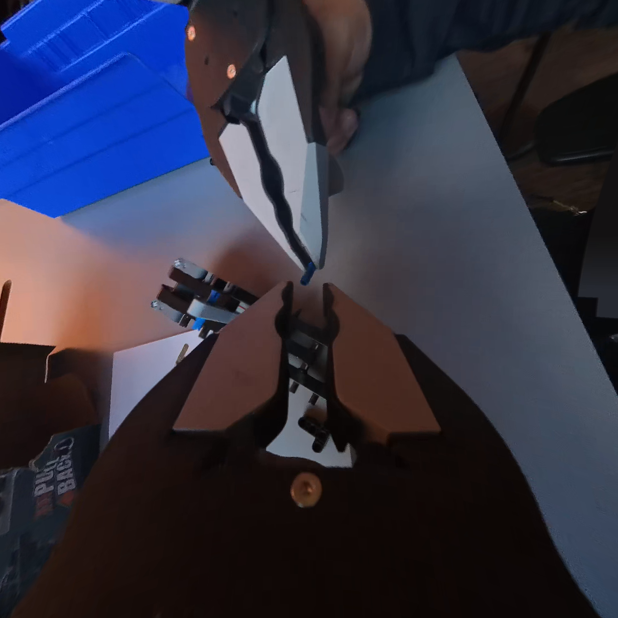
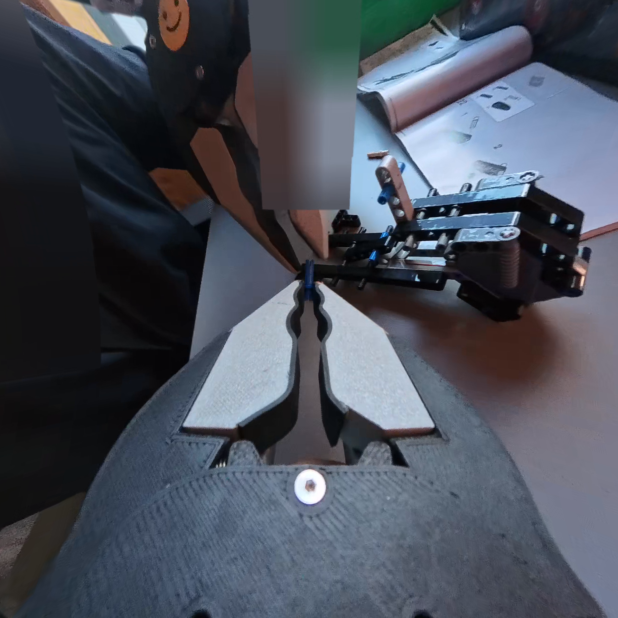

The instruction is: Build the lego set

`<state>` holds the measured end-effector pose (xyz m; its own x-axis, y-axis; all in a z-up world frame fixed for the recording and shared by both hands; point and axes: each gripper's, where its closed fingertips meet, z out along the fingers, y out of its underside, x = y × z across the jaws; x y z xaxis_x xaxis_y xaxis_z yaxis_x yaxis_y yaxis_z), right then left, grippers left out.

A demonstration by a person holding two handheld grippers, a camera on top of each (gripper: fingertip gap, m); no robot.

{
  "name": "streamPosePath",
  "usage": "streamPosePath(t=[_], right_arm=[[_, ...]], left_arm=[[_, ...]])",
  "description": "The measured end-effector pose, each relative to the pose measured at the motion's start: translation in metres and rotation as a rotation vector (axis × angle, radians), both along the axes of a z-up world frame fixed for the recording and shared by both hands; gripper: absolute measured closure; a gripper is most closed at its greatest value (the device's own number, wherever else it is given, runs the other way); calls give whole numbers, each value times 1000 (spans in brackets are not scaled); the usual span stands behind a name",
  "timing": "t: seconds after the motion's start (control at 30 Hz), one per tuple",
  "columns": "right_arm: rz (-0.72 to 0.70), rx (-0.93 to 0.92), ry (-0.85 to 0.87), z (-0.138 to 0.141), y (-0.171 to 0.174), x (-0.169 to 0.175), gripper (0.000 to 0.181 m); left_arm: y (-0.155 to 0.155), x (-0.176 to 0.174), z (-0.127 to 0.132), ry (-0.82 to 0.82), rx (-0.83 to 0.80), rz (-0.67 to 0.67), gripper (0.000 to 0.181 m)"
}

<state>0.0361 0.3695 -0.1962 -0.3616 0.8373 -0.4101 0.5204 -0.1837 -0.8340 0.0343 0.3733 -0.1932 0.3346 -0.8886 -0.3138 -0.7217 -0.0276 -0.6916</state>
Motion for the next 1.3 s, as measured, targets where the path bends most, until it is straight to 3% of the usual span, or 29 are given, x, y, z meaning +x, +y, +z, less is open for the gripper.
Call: streamPosePath(t=[0.17,0.4,0.6,0.77,0.97,1.17,1.3], right_arm=[[37,-52,-9,1,-6,-1,180],[35,-67,-40,-3,-6,-1,180],[13,-84,-38,-2,-3,-2,180],[-10,-56,71,14,4,-1,178],[-59,152,176,22,7,-4,179],[-101,388,226,20,10,-6,179],[-117,444,238,19,12,-8,179]], left_arm=[[-1,2,-7,13,-14,-15,178],[2,1,-8,-3,-16,-8,171],[1,4,-5,-16,18,-29,177],[6,4,0,-147,-82,3,179],[5,3,11,-307,-231,2,179],[6,2,8,-304,-264,13,179],[8,0,6,-289,-258,24,179]])
